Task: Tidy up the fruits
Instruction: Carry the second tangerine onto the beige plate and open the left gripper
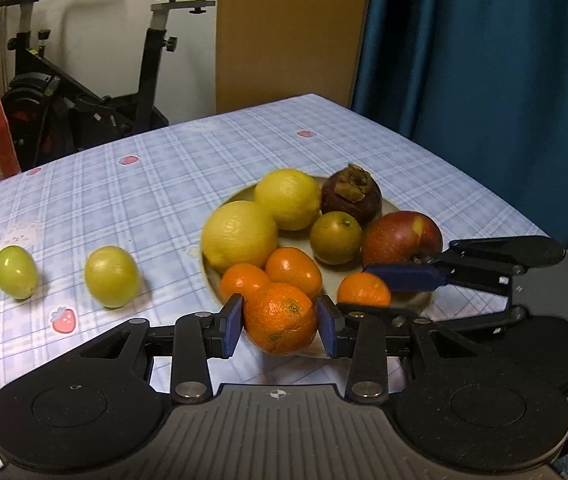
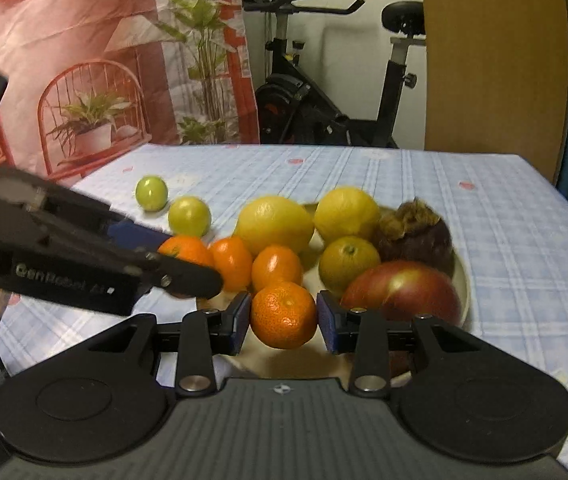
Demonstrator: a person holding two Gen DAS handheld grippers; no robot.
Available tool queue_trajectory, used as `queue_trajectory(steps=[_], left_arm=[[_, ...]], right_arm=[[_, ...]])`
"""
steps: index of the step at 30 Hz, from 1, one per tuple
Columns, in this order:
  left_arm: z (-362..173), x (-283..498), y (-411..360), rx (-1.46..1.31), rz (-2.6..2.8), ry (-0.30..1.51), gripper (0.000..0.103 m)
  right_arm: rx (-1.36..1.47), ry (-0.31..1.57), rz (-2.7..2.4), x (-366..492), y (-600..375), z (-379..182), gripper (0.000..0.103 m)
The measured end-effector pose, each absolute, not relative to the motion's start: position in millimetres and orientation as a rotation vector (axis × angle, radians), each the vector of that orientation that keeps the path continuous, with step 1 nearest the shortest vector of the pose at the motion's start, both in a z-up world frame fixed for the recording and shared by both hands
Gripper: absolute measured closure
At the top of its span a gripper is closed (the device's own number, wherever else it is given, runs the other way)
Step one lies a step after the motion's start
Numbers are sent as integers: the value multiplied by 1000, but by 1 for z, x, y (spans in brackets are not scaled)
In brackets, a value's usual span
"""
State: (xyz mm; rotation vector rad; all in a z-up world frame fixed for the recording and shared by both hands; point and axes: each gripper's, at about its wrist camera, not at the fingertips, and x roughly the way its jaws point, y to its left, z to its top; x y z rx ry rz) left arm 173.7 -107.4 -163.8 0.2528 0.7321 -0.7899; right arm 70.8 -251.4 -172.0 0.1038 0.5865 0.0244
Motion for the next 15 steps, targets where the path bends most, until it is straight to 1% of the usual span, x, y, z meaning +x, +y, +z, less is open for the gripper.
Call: queue_trajectory(steps=[7,15], left_arm=[[-167,176,-118,265,-806,754,61],[-173,179,-127,216,-829,775,61]], right_arm=[[101,599,13,71,-255,-178,65],[22,617,-4,73,-244,-182,65]])
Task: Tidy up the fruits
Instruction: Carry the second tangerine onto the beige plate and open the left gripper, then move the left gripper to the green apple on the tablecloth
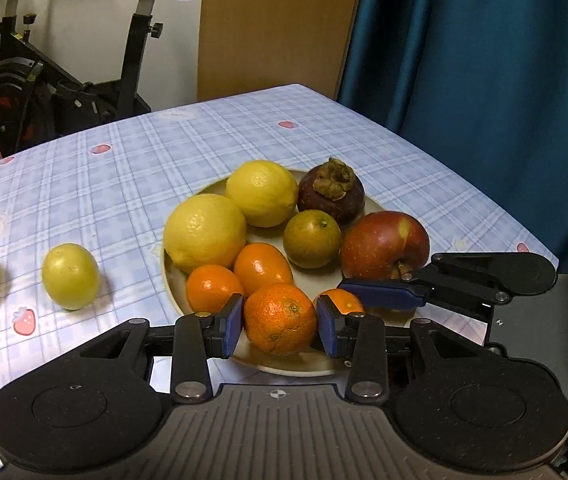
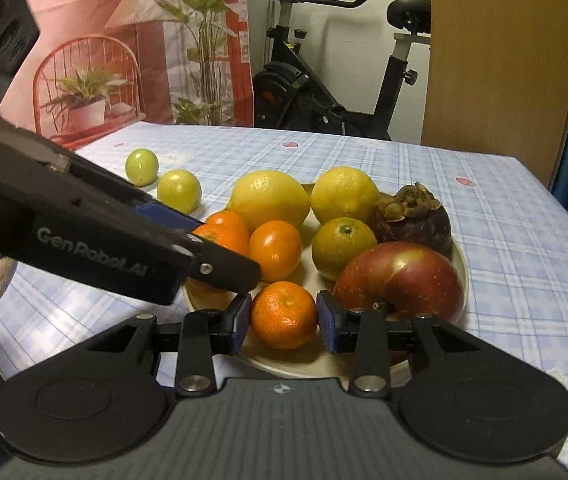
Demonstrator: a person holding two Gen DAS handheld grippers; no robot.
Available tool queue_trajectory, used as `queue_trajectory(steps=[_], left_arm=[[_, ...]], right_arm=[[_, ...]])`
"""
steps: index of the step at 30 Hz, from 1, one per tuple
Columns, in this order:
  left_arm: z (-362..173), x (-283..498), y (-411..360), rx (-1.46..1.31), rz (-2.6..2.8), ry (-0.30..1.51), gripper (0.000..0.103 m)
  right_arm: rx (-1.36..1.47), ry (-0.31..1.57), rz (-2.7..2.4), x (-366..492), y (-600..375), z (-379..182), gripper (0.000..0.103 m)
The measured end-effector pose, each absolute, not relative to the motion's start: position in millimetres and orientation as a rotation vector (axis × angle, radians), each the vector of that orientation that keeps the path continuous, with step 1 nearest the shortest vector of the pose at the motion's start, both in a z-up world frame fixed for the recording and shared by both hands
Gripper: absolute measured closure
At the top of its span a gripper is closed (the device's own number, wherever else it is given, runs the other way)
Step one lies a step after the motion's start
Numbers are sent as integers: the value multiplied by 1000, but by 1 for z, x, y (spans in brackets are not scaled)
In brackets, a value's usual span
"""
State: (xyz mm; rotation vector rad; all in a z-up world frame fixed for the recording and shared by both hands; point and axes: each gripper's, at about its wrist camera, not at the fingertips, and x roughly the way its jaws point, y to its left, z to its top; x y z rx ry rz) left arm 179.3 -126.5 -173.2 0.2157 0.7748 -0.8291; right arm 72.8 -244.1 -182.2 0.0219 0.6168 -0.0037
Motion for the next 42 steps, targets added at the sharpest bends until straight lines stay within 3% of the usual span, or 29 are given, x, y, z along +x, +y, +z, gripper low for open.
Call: queue_trajectory(steps=[23,42], left_arm=[[-175,182,-114,108,-796,795,57],[-148,185,-56,-54,-614,666,57]], right_arm=[[4,589,12,76,-242,-188,63],[4,459,24,68,-245,-177,60]])
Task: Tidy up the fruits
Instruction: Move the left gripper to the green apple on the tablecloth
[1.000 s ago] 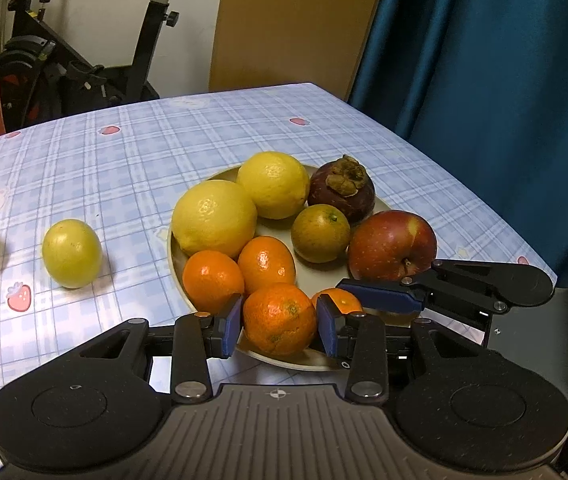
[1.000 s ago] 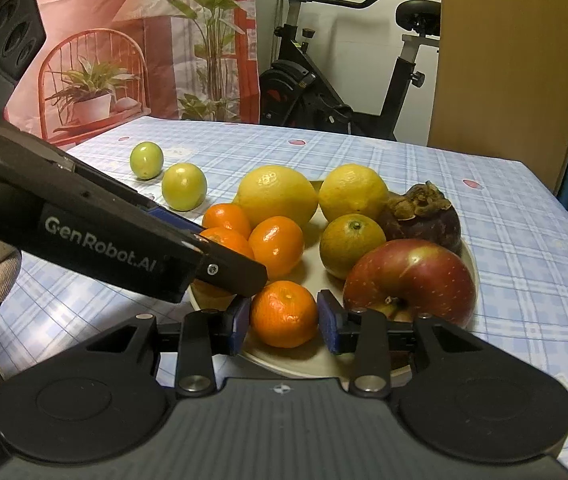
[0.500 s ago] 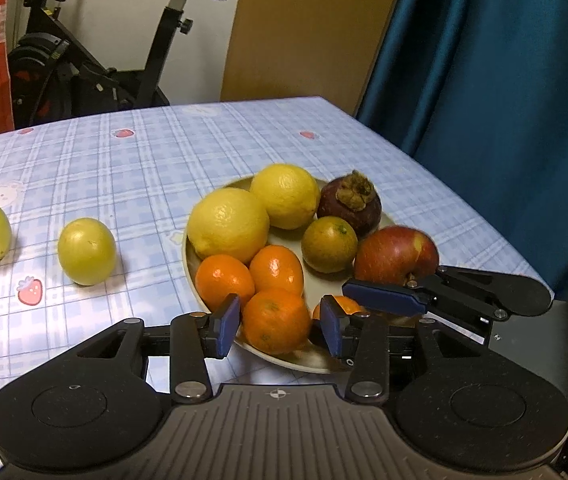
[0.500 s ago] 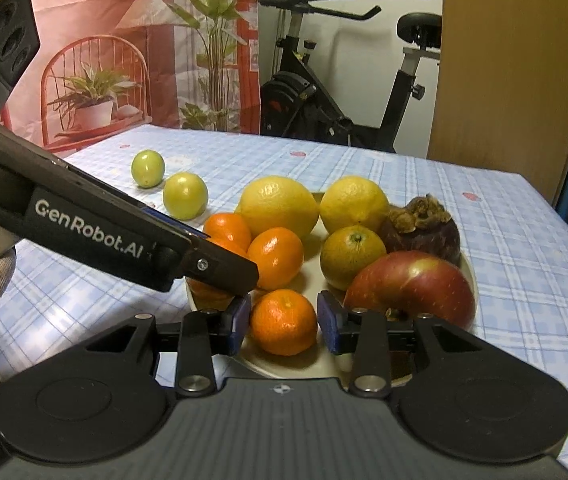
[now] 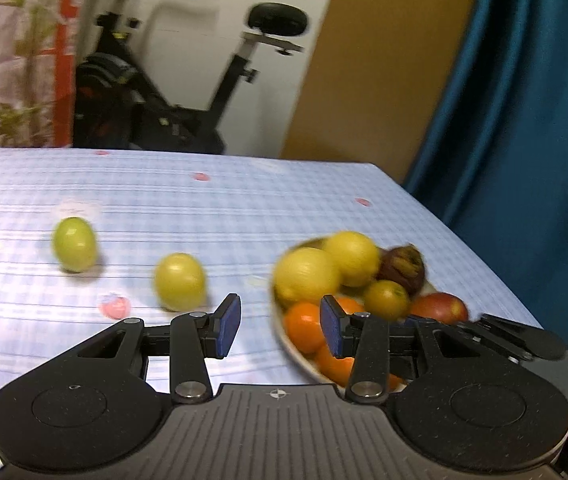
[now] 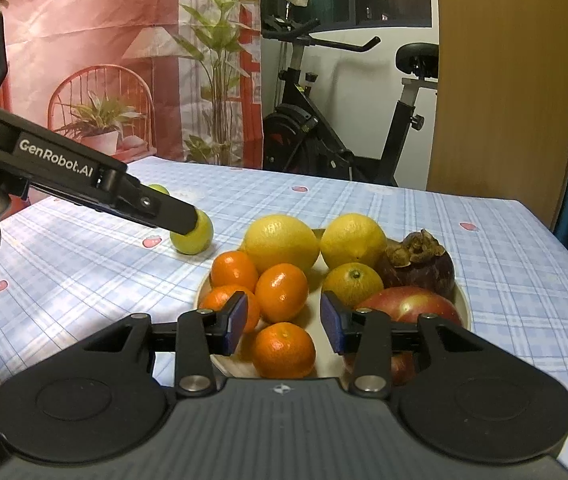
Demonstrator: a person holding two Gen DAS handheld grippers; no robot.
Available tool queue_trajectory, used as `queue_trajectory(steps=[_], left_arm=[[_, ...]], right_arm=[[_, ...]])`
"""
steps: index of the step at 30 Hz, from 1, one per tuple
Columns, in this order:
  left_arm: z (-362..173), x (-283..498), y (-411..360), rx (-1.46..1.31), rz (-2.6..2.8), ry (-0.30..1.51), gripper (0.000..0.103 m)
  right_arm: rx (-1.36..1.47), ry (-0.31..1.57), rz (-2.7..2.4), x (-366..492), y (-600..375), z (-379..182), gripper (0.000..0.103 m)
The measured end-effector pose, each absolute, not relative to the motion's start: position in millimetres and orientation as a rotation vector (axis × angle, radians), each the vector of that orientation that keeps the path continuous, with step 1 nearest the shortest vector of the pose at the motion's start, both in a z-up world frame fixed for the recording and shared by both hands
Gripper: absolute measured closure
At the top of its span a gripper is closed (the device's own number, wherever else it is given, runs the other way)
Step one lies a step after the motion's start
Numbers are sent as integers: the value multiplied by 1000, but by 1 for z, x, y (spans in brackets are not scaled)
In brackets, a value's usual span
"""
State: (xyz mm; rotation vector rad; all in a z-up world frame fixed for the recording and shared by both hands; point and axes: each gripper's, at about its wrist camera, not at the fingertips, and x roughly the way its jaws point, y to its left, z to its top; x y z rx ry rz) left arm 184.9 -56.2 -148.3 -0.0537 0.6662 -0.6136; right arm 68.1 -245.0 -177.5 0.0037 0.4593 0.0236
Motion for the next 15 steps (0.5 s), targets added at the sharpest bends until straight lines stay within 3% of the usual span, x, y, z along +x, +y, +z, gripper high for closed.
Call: queue_trajectory(steps=[15], left_arm=[[-101,234,7,-166,-477,591,57]], right_arm=[[97,430,58,84,-253,-149,59]])
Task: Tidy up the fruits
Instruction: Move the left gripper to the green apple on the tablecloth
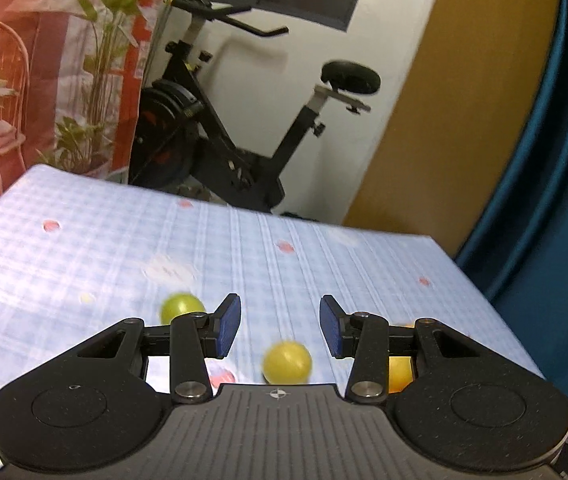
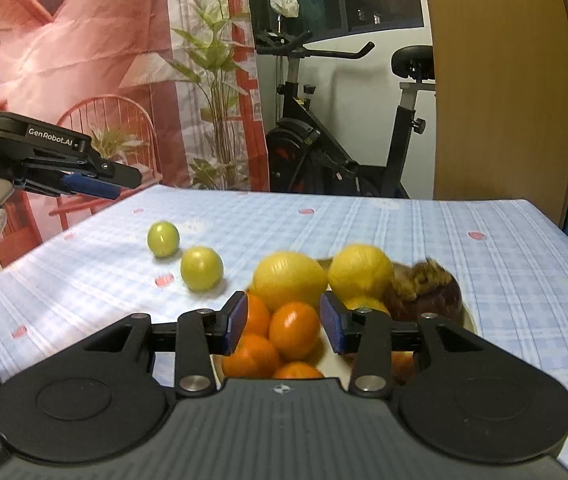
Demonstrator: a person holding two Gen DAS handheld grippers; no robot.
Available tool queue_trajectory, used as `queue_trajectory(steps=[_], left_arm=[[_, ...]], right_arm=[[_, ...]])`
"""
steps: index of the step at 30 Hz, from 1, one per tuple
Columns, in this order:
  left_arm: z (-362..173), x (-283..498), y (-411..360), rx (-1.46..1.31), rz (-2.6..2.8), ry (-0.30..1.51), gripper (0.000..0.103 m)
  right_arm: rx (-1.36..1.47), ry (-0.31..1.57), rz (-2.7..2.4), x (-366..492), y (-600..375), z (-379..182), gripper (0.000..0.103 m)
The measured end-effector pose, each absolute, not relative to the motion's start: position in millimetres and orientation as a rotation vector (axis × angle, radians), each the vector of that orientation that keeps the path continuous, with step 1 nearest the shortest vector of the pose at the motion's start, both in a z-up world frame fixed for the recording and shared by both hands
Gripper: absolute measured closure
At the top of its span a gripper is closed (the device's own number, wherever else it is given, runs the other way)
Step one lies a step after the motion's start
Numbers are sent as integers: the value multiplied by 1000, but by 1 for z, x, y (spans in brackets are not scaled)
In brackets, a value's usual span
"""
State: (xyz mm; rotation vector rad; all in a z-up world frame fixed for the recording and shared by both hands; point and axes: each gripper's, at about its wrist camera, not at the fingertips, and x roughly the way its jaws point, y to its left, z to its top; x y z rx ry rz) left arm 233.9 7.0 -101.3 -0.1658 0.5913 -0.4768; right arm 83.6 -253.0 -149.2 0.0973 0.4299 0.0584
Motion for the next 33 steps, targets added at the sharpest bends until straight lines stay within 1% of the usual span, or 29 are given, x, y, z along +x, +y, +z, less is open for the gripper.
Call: queue_trajectory(steps=[7,11,14,16,20,22,23,24,26,28,29,30,33], left_arm=[[-73,265,28,-148,-446,526,57],[-69,284,36,-127,-454,511,56],[-80,296,41,-99,-460,530,55],[-92,300,45,-93,-461,554,48],[-119,308,47,-93,-475,595,48],[-130,311,50,-103,-487,617,48],[-135,313,50,-110,-489,626,48],[-139,314,52,-118,-491,633,48],[-145,319,54,-129,-495,650,48],[-151,324,54,-134,-509,672,45],[-153,326,54,-137,-513,685,40],[-156,326,52,-137,-513,692,38],[-163,329,47,-134,-522,707,37]], right_arm=[[65,438,135,130,-230,-130,59],[68,460,180,162,-211,-123,59],[31,488,193,184,-194,-126,59],[17,515,196,197,-185,-133,59],[14,599,170,220,-172,-147,59],[1,642,142,230,-168,-154,55],[3,655,136,233,-168,-156,47],[8,666,131,236,-168,-158,42],[15,690,131,240,-168,-163,42],[12,714,130,245,-168,-168,42],[13,721,128,246,-167,-170,42],[15,730,122,249,-167,-172,43],[25,747,113,254,-169,-174,45]])
